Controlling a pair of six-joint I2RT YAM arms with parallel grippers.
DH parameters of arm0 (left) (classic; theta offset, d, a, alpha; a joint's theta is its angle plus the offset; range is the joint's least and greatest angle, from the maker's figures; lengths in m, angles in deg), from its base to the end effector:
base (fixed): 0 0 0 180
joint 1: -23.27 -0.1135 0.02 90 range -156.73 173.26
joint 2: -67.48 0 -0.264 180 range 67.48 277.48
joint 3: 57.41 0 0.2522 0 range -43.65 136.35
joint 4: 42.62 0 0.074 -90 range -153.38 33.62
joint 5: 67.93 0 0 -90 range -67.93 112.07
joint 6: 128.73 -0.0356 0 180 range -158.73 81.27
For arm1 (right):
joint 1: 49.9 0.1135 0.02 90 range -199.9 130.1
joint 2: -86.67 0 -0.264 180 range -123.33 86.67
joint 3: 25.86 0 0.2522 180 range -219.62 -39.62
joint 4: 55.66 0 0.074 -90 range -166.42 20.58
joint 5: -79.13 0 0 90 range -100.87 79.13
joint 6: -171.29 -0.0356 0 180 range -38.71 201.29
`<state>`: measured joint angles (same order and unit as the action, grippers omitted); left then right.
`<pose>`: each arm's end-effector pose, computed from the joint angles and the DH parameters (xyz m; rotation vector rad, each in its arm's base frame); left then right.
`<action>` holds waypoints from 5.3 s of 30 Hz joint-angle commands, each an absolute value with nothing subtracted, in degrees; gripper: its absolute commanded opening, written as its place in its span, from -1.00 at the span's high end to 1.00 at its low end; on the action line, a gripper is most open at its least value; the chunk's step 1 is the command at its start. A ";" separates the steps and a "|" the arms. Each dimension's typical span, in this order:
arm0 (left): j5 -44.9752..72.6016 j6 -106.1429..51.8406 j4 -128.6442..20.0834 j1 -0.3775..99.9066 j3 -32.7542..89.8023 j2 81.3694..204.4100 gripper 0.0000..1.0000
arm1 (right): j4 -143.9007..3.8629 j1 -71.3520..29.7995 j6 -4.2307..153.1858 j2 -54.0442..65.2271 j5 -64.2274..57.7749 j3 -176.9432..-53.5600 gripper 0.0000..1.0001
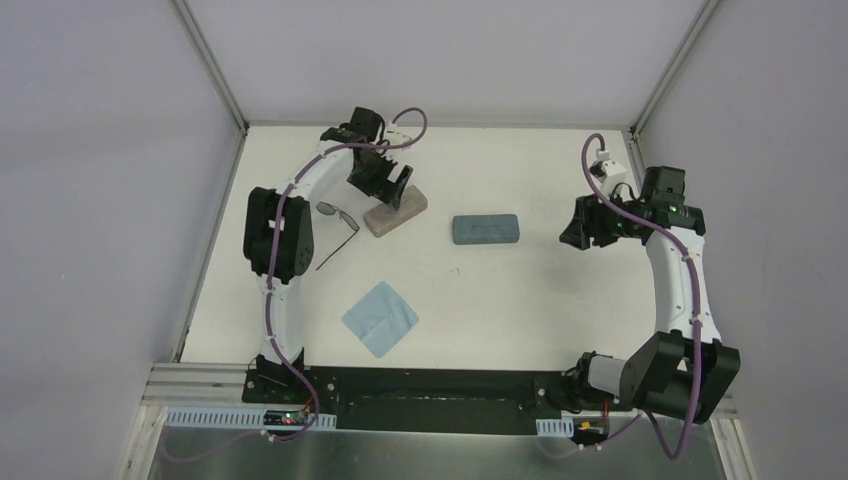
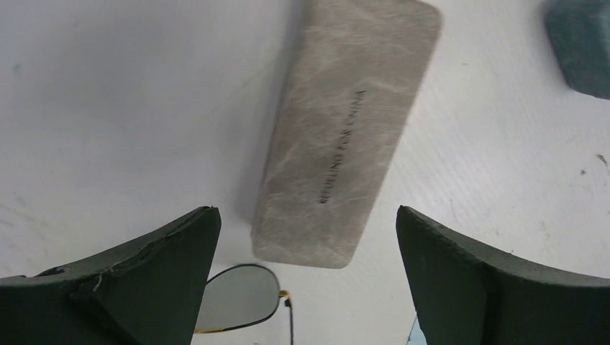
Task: Organize the sunglasses
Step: Move the sunglasses case at the center of the board, then pick up the sunglasses case from the center of the board, then open the sunglasses case.
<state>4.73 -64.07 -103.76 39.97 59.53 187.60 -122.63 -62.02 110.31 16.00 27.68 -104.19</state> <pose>0.4290 -0.1398 0.2305 1.0371 2.4421 -0.3577 0.2340 -0.0276 0.3087 -0.5715 2.3038 0.5458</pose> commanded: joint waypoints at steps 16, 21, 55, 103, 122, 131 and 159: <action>-0.17 -77.53 -103.05 42.14 61.24 192.52 -0.91 | -120.40 -61.86 111.03 17.91 29.04 -101.98 -0.18; 0.21 -78.49 -103.06 42.64 61.11 192.99 -0.78 | -120.40 -61.86 111.09 17.39 28.99 -102.65 -0.18; -5.43 -72.06 -109.03 45.50 63.68 187.98 0.55 | -120.81 -52.80 110.19 16.23 22.95 -108.64 0.04; -50.61 -24.80 -80.57 43.24 43.09 175.34 1.00 | -109.68 -17.91 95.91 -9.39 16.15 -128.92 1.00; -52.17 -25.43 -79.67 42.95 42.10 173.32 1.00 | -113.43 -20.06 93.91 -6.63 28.36 -133.93 1.00; -52.95 -25.33 -79.67 43.00 43.33 173.86 1.00 | -109.47 -21.15 90.43 -7.62 26.83 -132.82 1.00; -57.28 -25.44 -79.69 43.59 45.68 172.76 1.00 | -107.40 -22.40 85.71 -15.98 14.20 -124.84 1.00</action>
